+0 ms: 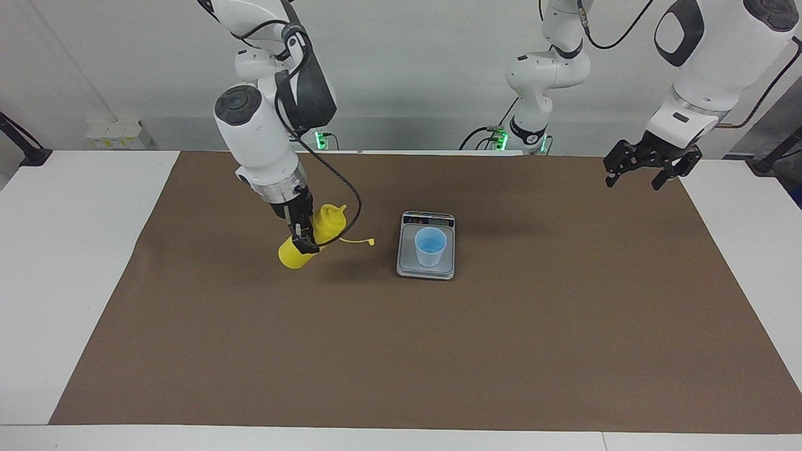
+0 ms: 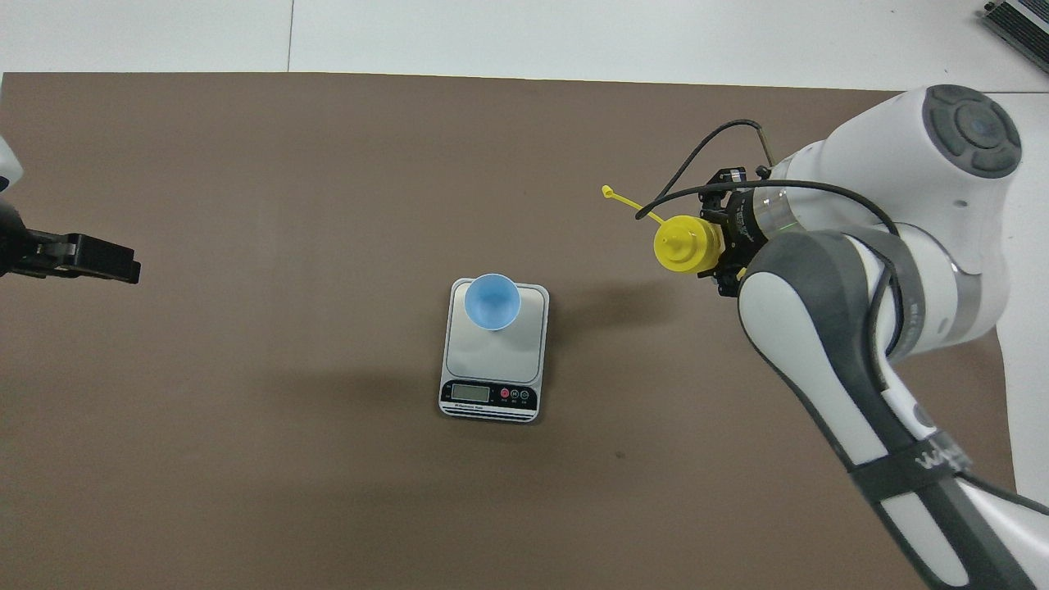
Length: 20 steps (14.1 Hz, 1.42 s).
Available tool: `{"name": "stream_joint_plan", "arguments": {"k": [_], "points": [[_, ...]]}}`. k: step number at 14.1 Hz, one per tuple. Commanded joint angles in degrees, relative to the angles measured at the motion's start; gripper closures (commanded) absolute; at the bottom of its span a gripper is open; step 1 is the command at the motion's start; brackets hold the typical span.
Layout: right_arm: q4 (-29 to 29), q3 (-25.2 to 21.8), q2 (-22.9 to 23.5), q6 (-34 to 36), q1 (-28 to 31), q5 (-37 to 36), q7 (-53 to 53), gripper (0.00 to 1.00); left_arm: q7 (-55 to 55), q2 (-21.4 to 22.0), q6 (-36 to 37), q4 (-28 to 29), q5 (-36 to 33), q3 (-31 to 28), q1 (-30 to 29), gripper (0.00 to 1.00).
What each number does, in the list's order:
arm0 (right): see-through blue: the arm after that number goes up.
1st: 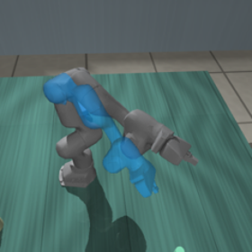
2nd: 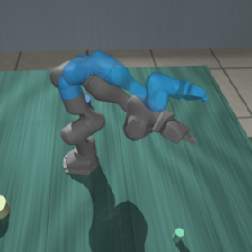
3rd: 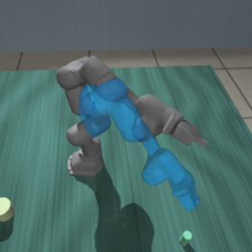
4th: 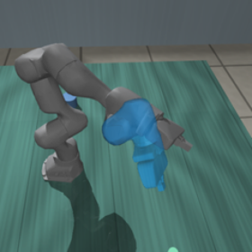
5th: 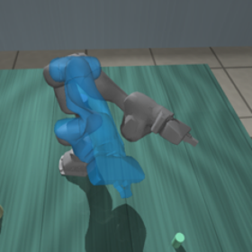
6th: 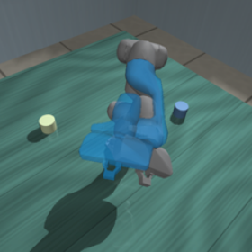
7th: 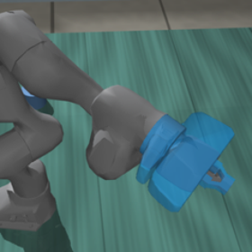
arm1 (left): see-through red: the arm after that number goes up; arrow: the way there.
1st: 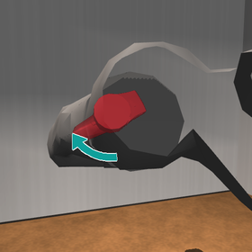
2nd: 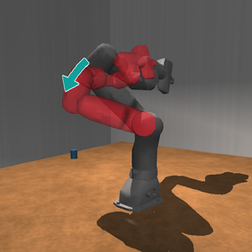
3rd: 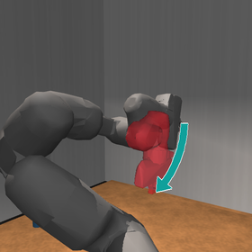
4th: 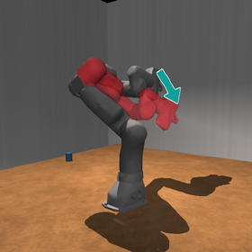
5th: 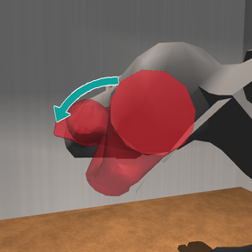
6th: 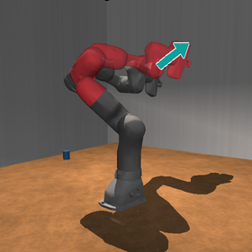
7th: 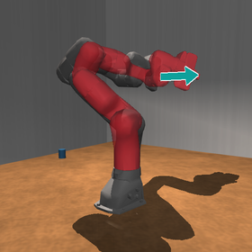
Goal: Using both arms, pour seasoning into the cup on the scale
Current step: 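Turn the bottle upright and carry it back with the right gripper, then lower the bottle to the table and open the right gripper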
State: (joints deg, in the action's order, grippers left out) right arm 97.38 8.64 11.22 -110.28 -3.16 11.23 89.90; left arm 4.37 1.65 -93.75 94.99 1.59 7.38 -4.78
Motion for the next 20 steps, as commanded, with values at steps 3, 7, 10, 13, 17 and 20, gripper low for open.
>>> {"name": "stream_joint_plan", "arguments": {"k": [3,7,10,13,17,20], "points": [[4.9,0.5,-1.1,0.9,3.7,11.5,-6.0,1.00,0.5,2.0,-0.2,2.1,-0.7,0.4,-0.8,0.00],[6.2,0.5,2.0,1.1,8.9,19.7,-13.1,1.00,0.5,2.0,-0.1,2.1,-0.7,0.4,-0.8,0.00],[6.5,0.5,2.5,2.3,12.6,19.9,-16.5,1.00,0.5,2.0,-0.1,2.1,-0.7,0.4,-0.8,0.00],[10.1,0.5,2.4,2.8,16.5,21.5,-22.2,1.00,0.5,2.0,-0.1,2.1,-0.7,0.4,-0.8,0.00],[12.6,0.5,3.9,2.7,19.9,22.4,-29.2,1.00,0.5,2.0,-0.1,2.1,-0.7,0.4,-0.8,0.00],[13.4,0.3,3.6,2.1,20.1,22.8,-30.6,0.31,0.5,2.0,-0.2,2.1,-0.7,0.4,-0.8,0.00]]}}
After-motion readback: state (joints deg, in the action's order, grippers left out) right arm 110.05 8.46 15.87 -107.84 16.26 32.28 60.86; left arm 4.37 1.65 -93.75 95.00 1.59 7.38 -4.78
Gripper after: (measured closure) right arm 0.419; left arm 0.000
